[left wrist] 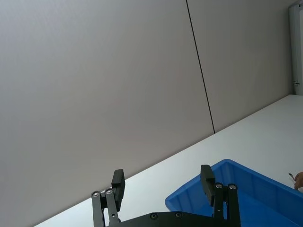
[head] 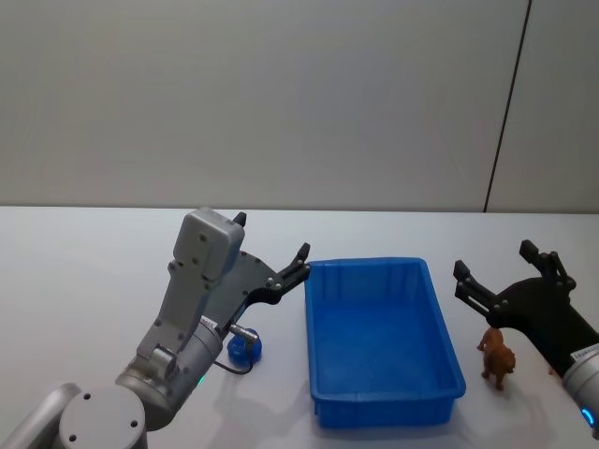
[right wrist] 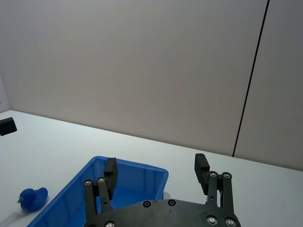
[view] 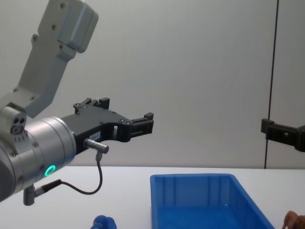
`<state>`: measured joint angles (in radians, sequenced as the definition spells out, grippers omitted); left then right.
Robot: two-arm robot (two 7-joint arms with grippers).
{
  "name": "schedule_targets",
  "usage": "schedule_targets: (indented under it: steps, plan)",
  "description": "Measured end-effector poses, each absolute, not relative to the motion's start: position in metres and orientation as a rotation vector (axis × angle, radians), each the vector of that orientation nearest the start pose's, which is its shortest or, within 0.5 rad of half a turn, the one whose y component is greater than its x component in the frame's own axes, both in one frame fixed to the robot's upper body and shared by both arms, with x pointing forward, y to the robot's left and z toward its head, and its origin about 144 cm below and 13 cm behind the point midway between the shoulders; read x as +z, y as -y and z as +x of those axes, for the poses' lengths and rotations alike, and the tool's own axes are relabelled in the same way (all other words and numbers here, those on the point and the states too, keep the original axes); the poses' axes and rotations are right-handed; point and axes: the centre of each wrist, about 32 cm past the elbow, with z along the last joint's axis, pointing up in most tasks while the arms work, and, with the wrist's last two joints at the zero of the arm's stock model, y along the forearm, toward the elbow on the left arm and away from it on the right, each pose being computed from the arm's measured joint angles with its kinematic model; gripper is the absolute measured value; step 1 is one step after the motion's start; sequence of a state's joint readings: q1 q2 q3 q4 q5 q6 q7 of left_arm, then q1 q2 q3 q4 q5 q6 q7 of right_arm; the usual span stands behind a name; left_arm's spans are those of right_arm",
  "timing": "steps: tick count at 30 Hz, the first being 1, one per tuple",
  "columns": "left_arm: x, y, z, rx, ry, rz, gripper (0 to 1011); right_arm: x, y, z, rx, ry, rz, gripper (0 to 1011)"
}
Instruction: Pick up the two dolls from the table and place them into the box.
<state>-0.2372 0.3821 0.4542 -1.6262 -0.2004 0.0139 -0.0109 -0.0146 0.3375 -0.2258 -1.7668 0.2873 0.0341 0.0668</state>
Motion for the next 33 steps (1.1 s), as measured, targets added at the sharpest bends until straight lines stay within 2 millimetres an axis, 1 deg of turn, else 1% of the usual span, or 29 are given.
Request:
schedule_targets:
  steps: [26,33]
  plan:
    - [1.2044,-0.1984,0.492,1.124,0.268,0.061,1002,1.1889,0.2371,0.4434,-1.229,0.075,0.026,1001]
    - [1.2044,-0.1984,0.492,1.124,0.268,0.061,1002,1.1896,0.2425,0.4483,-1.233,0.08,0.023,1001]
